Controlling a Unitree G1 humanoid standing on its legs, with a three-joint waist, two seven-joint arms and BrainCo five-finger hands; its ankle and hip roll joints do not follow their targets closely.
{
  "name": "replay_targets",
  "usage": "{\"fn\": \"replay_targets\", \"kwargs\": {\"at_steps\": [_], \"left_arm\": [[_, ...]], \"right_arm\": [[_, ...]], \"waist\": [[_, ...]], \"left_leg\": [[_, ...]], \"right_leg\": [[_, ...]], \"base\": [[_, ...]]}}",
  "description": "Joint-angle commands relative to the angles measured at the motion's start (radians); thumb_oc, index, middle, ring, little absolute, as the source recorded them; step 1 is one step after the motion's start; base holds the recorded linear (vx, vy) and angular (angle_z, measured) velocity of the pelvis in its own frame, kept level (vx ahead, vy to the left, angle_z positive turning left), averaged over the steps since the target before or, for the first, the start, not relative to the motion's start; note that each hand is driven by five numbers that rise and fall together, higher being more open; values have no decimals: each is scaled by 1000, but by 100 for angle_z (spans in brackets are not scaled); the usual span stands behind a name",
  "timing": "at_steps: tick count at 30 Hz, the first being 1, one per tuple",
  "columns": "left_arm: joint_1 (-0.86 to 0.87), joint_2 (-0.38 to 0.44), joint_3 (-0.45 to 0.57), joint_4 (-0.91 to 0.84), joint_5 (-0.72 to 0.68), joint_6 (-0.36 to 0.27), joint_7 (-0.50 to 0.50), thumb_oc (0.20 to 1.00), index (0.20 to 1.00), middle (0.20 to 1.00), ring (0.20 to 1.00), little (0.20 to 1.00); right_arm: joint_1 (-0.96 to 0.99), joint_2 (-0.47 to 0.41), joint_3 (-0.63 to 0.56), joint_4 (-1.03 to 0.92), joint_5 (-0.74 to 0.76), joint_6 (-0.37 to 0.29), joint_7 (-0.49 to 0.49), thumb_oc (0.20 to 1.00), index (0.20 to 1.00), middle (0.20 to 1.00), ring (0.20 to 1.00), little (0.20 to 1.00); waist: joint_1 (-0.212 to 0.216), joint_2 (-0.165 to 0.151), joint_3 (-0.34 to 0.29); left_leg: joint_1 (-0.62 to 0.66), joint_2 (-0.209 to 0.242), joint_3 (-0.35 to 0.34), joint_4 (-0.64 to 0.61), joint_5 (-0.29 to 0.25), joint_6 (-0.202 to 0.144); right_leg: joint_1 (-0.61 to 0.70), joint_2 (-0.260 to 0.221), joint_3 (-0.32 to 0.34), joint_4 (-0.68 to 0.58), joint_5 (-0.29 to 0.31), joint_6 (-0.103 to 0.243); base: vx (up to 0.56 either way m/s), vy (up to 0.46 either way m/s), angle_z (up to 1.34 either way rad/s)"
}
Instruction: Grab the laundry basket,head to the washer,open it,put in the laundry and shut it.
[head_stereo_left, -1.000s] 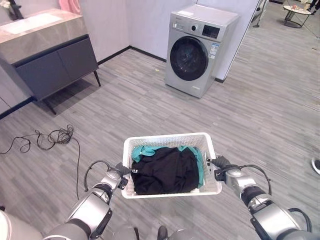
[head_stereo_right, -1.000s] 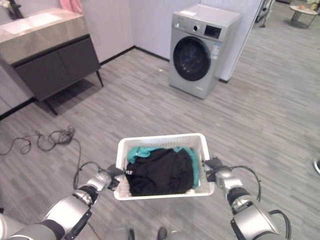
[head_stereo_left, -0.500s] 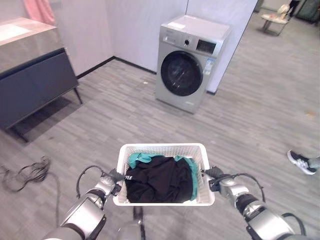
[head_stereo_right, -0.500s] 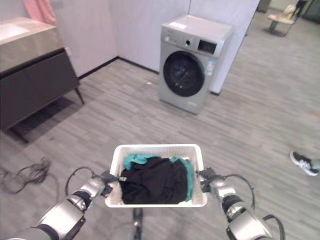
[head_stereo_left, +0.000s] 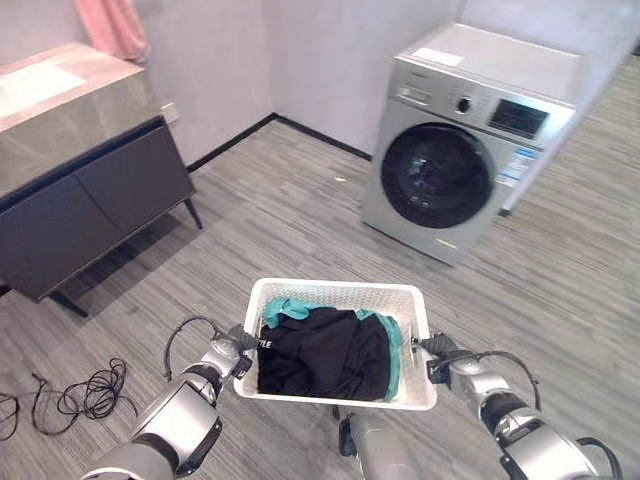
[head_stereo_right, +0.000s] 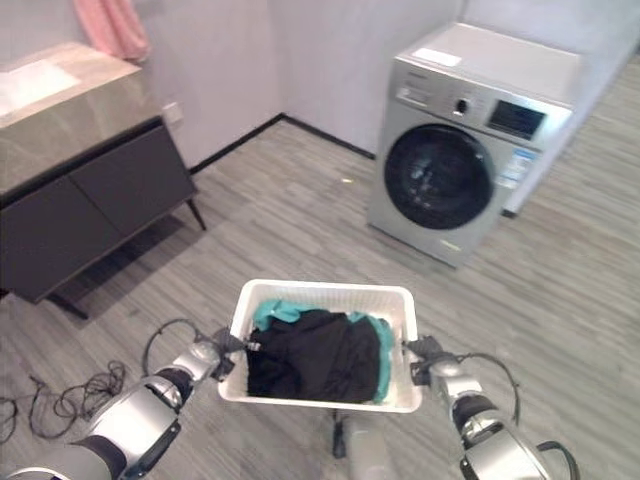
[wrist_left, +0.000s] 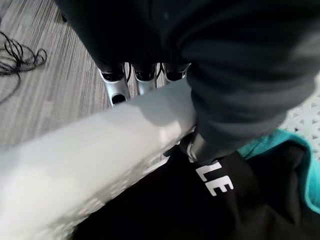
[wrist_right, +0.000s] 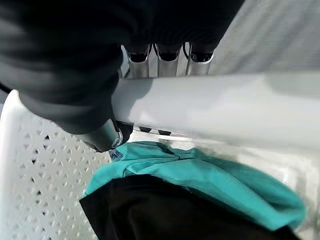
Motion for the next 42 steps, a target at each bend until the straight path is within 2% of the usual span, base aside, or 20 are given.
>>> {"fn": "replay_targets", "kwargs": {"at_steps": [1,3,4,5,6,7,13,14,15,18,22,24,25,26,28,29,32,34,36,42], "left_arm": [[-29,-41,39,-61,32,-70,-36,200,200,200,200,200],[-16,-50,36,-64,35,-68,-39,200,200,200,200,200],[-7,-56,39,-65,28,-65,-43,200,200,200,200,200],[-5,-56,37,-72,26,-65,-50,200,200,200,200,200],[-18,-51,26,-77,17,-63,-46,200,200,200,200,200],[-24,-49,27,-78,9,-64,-41,200,200,200,200,200],[-34,-72,11,-80,7,-69,-37,200,200,200,200,200],[-33,-73,8,-80,10,-68,-32,200,200,200,200,200],[-26,-67,6,-78,10,-73,-34,200,200,200,200,200],[-19,-60,7,-76,2,-75,-30,200,200,200,200,200],[-10,-37,10,-74,-2,-75,-29,200,200,200,200,200],[6,-20,10,-77,1,-82,-27,200,200,200,200,200],[6,-21,10,-77,1,-82,-27,200,200,200,200,200],[5,-16,-1,-86,4,-80,-28,200,200,200,200,200],[9,-28,-37,-94,24,-73,-42,200,200,200,200,200],[5,-34,-43,-90,37,-71,-36,200,200,200,200,200],[-2,-36,-44,-80,37,-68,-39,200,200,200,200,200],[-17,-47,-65,-72,44,-66,-54,200,200,200,200,200],[-13,-48,-64,-69,30,-70,-64,200,200,200,200,200],[15,-39,-41,-51,27,-72,-64,200,200,200,200,200]], "right_arm": [[-77,34,-31,-131,57,-86,89,200,200,200,200,200],[-61,8,-34,-146,55,-83,91,200,200,200,200,200],[-52,-4,-39,-148,66,-86,89,200,200,200,200,200],[-48,-11,-40,-151,64,-90,89,200,200,200,200,200],[-50,-21,-36,-145,72,-91,77,200,200,200,200,200],[-52,-23,-38,-136,79,-92,71,200,200,200,200,200],[-31,-14,-47,-108,93,-95,64,200,200,200,200,200],[-25,-7,-43,-111,86,-101,64,200,200,200,200,200],[-20,12,-28,-106,82,-117,66,200,200,200,200,200],[-31,26,-16,-86,76,-125,66,200,200,200,200,200],[-36,44,7,-65,51,-113,91,200,200,200,200,200],[-22,55,5,-65,44,-113,111,200,200,200,200,200],[-22,54,5,-65,44,-113,111,200,200,200,200,200],[-7,53,-13,-63,42,-106,120,200,200,200,200,200],[-3,47,-37,-39,46,-103,126,200,200,200,200,200],[-3,49,-48,-23,52,-110,128,200,200,200,200,200],[-6,40,-43,8,45,-111,132,200,200,200,200,200],[-45,29,-36,54,31,-105,135,200,200,200,200,200],[-44,29,-31,81,57,-105,139,200,200,200,200,200],[-38,19,-40,101,47,-102,145,200,200,200,200,200]], "waist": [[-52,-42,-62],[-71,-35,-74],[-81,-33,-76],[-76,-44,-67],[-53,-93,-51],[-39,-107,-44],[42,-89,-19],[57,-83,-13],[93,-56,-9],[108,-48,-11],[131,-52,-34],[153,-71,-50],[155,-68,-52],[152,-68,-39],[118,6,-21],[98,18,-12],[74,28,-4],[75,10,-22],[111,-7,-41],[148,-15,-85]], "left_leg": [[-139,-23,-62,122,78,9],[-154,4,-78,234,142,-36],[-233,31,-71,465,314,-105],[-293,57,-38,597,370,-126],[-406,65,39,802,356,-116],[-461,86,78,852,344,-107],[-637,63,116,532,308,-55],[-648,59,108,424,298,-32],[-660,82,32,132,369,-24],[-672,102,13,-17,406,-29],[-671,106,43,11,436,-8],[-655,62,59,89,384,41],[-658,65,60,89,385,41],[-616,43,77,110,334,75],[-527,68,77,77,312,92],[-484,59,76,61,301,97],[-420,46,59,35,288,88],[-417,19,32,58,271,51],[-444,9,39,88,304,27],[-439,16,48,44,295,24]], "right_leg": [[117,-79,69,-130,90,122],[151,-56,68,-108,75,95],[200,-34,51,-88,28,48],[234,-32,43,-86,3,26],[297,-51,36,-100,-27,2],[322,-46,31,-104,-44,-9],[419,6,26,-123,-107,3],[440,17,31,-125,-120,9],[501,52,65,-129,-159,15],[531,68,87,-129,-190,14],[593,73,127,-83,-256,25],[551,35,154,113,-184,88],[547,37,156,112,-181,88],[456,14,163,330,-13,164],[312,29,93,586,64,185],[251,-11,58,610,34,178],[191,-36,17,490,-34,145],[275,-70,-34,165,-124,111],[397,-55,-24,45,-139,85],[487,-43,-54,-107,-159,80]], "base": [[367,-150,6],[440,-246,2],[563,-420,24],[640,-592,41],[466,-529,37],[418,-455,11],[324,-140,-16],[498,22,-42],[501,21,-37],[462,26,-66],[525,69,-60],[499,161,-52],[448,170,-84],[421,194,-74],[623,371,-19],[506,324,45],[292,81,20],[328,-71,26],[187,-82,88],[62,-50,1]]}}
